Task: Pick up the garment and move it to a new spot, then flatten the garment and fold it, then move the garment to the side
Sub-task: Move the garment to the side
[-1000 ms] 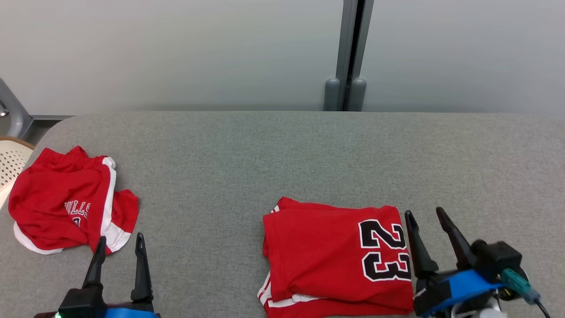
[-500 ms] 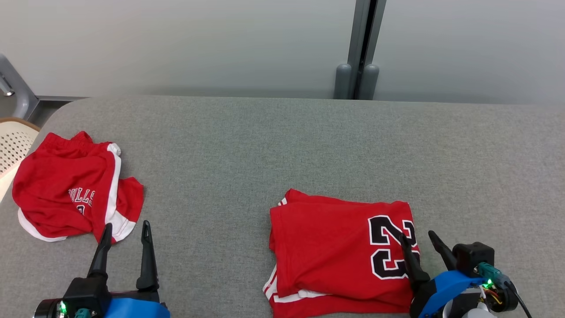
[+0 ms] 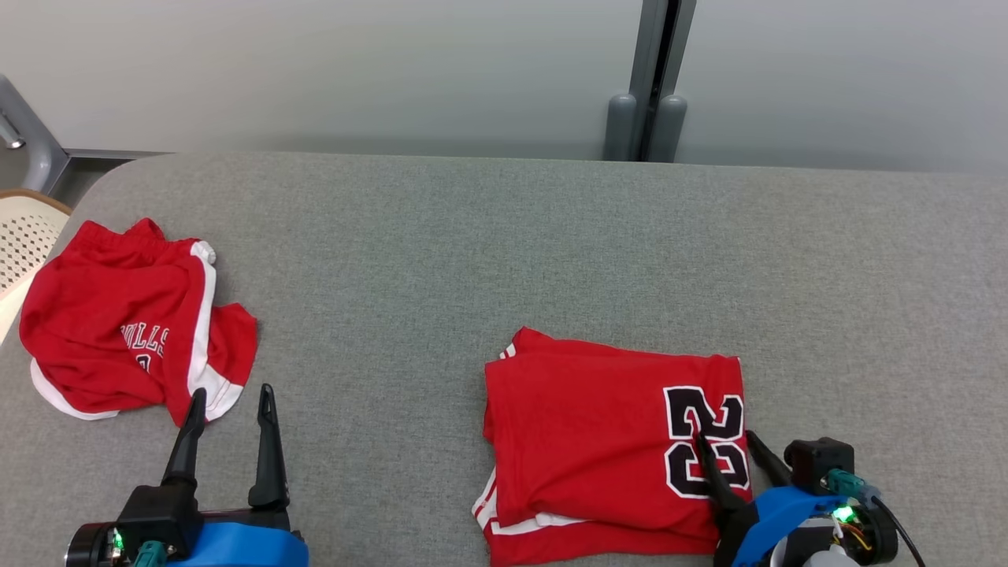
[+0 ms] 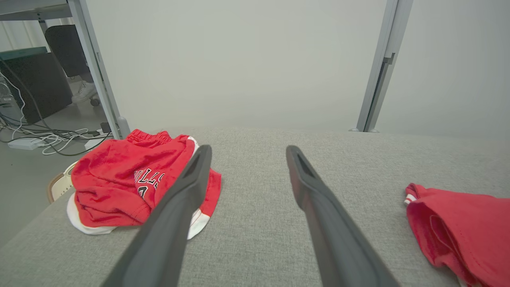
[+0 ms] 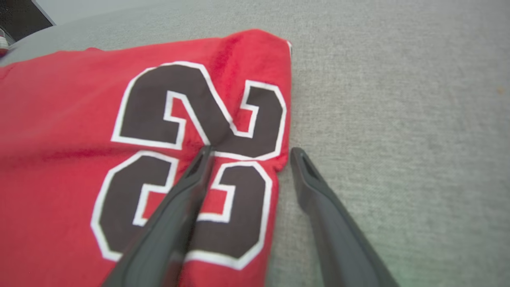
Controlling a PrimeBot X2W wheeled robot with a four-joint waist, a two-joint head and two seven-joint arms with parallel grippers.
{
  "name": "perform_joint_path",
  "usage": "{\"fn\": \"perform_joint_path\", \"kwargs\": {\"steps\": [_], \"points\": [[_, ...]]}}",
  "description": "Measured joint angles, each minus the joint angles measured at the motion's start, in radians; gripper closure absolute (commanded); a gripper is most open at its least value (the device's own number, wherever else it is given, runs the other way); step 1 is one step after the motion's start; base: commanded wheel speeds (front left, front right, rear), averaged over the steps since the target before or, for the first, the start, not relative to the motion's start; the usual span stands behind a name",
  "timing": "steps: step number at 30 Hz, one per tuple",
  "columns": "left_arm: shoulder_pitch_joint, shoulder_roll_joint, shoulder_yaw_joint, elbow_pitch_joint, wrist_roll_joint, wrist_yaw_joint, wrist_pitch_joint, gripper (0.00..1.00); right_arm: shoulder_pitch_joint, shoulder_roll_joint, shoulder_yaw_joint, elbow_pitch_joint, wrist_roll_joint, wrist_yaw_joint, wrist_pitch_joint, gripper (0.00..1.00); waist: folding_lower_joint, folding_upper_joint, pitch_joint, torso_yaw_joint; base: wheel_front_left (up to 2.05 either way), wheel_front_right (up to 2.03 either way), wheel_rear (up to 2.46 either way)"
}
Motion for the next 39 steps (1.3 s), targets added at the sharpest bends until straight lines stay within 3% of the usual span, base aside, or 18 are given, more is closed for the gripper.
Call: {"fn": "perform_joint_path", "kwargs": {"steps": [1,2,3,12,20,27,39], "points": [[0.0,0.0,0.0,0.001,-0.001,0.0,0.0,0.0,-0.006,-0.002,0.014,0.007,0.016,-0.001,-0.003,0.33,0.0,0.0,0.001,0.001,0.0,0.0,0.0],[0.0,-0.001,-0.001,0.001,-0.001,0.0,0.0,0.0,-0.011,-0.002,0.027,0.014,0.033,-0.001,-0.008,0.83,0.0,0.0,0.002,0.002,0.0,0.0,0.0],[0.0,-0.001,0.0,0.002,-0.002,0.0,0.0,0.0,-0.016,-0.002,0.039,0.02,0.046,-0.001,-0.01,1.0,-0.0001,0.0,0.003,0.002,0.0,0.0,0.0],[-0.006,-0.001,0.003,-0.008,-0.006,-0.001,0.0,0.0,-0.071,0.001,0.027,0.03,0.026,0.0,-0.034,1.0,-0.0001,0.0,0.02,-0.01,0.0,0.0,0.0],[-0.06,-0.002,-0.021,-0.059,-0.022,-0.004,0.0,0.0,-0.116,-0.053,-0.04,-0.044,0.003,0.0,-0.038,1.0,-0.0001,0.0,0.075,-0.054,0.0,0.0,0.0],[-0.127,0.0,-0.053,-0.11,-0.006,-0.012,0.0,0.0,-0.13,-0.073,-0.132,-0.125,-0.004,0.0,-0.038,1.0,0.0,0.0,0.16,-0.128,0.0,0.0,0.0],[-0.211,0.068,-0.036,-0.177,0.008,-0.018,0.0,0.0,-0.125,-0.043,-0.234,-0.232,-0.017,0.0,-0.039,1.0,0.0,0.0,0.31,-0.3,0.0,0.0,0.0]]}}
